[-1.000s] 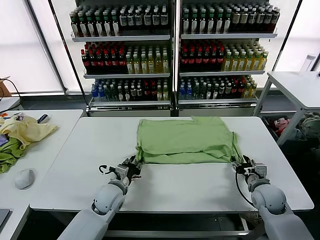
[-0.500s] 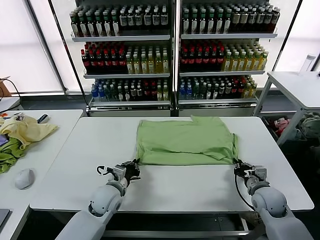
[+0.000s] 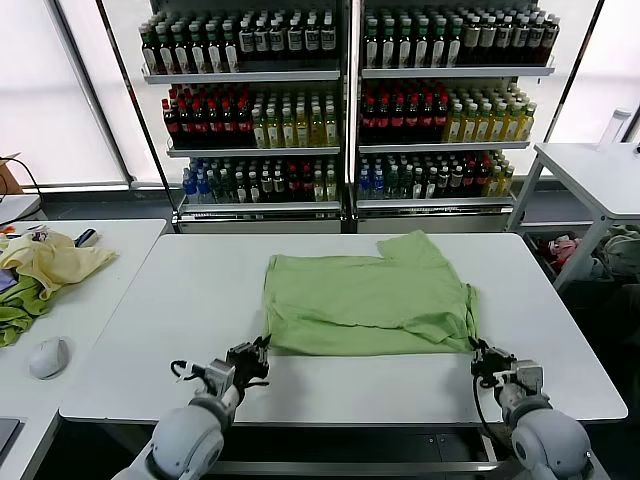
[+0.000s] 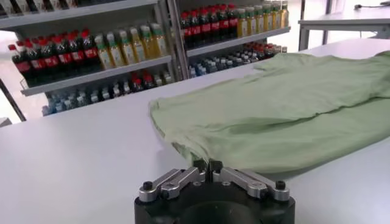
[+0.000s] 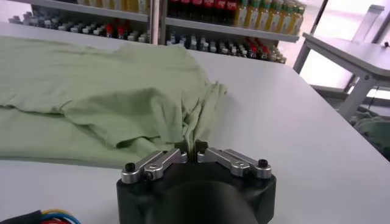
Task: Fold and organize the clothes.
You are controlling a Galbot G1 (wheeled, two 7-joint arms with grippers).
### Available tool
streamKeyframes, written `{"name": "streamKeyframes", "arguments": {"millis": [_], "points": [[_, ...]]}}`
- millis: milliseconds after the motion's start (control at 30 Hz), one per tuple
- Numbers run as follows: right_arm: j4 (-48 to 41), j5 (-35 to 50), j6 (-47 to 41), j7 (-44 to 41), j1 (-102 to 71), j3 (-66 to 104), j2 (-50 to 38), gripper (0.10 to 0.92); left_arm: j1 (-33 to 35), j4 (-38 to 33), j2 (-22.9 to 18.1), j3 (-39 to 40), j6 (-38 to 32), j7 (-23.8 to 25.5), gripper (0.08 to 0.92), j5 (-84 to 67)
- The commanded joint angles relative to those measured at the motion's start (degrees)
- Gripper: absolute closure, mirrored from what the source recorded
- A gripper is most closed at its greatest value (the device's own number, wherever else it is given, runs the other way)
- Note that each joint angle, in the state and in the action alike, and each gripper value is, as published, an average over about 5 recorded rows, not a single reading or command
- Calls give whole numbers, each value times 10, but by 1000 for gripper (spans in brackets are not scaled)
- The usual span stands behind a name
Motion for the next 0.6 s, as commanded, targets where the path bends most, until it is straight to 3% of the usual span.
{"name": "streamKeyframes", "arguments": {"millis": [33, 167, 300, 433, 600], "points": [[124, -54, -4, 0, -130, 28, 2, 872, 171, -140, 39, -70, 9, -6, 899, 16], [134, -66, -13, 0, -131, 34, -3, 860, 184, -157, 49, -88, 15, -12, 899, 32], [140, -64, 2, 7, -115, 41, -6, 772, 174, -164, 54, -104, 13, -15, 873, 31], [131, -43, 15, 15, -69, 43, -19, 652, 133, -151, 61, -106, 6, -20, 767, 4], [71, 10, 2, 28, 60, 13, -40, 514, 20, -77, 64, -72, -2, -36, 629, -44]]}}
